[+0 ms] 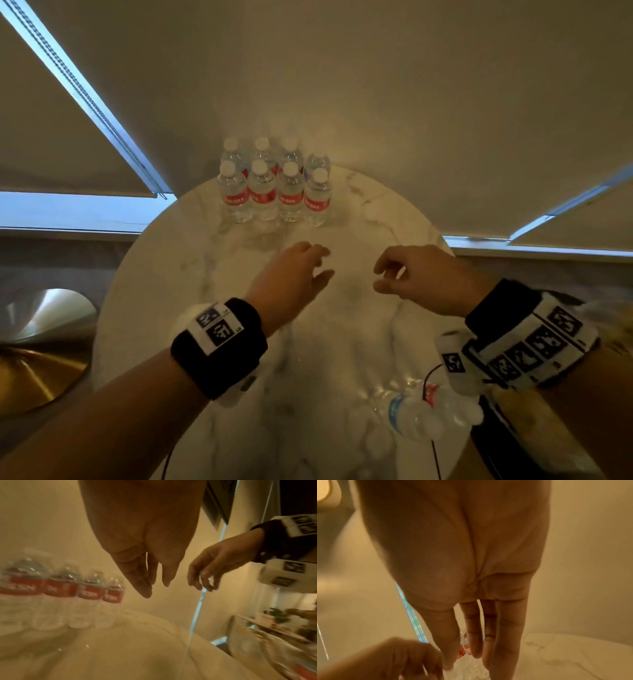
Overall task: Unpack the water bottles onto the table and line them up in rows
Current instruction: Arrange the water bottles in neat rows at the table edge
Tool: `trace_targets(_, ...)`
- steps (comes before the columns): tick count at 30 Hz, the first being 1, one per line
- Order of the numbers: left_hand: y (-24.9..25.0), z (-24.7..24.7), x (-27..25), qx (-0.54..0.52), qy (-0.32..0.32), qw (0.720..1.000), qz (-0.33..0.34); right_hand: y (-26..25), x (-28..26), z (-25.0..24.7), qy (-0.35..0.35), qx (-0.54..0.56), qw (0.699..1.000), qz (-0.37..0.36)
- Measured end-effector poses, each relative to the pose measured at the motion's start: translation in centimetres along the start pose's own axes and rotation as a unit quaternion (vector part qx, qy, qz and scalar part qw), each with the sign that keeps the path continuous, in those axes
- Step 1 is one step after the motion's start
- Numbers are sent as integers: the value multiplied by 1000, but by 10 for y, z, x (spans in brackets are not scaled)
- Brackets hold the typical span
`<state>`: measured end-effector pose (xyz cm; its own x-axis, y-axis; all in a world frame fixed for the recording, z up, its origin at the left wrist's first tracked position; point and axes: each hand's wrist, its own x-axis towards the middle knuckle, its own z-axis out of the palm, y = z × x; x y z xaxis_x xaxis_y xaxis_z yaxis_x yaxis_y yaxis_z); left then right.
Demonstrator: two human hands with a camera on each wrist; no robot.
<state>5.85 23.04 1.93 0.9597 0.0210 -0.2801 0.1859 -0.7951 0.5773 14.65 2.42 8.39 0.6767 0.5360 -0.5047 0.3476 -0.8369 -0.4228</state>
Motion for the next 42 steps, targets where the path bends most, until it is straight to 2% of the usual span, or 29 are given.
trace_targets(3,27,42,-38,-2,-100,994,33,13,-37,12,4,5,1000,1)
trace_targets(5,43,68,-58,-23,-152,987,53,20,-54,19,-11,-31,999,2)
trace_targets(8,68,98,-77,-60,-216,972,76,32,-71,31,-86,-138,987,-2)
trace_targets(12,87,131,-89,-46,-244,962,116,49,-80,54,-196,-282,939,20)
trace_targets(14,92,140,-90,-16,-237,963,125,56,-82,65,-242,-302,921,42)
trace_targets(17,95,142,-87,-12,-223,969,104,62,-80,73,-265,-318,909,50)
trace_targets(23,86,124,-79,-37,-183,980,66,56,-63,62,-189,-308,932,-5)
trace_targets(29,57,100,-62,-40,-118,992,23,44,-41,53,-160,-309,936,-58)
trace_targets(37,17,62,-8,-59,-30,998,-12,23,12,17,-34,-311,945,-91)
trace_targets(42,6,45,29,-62,6,998,-11,16,43,-9,-44,-299,949,-90)
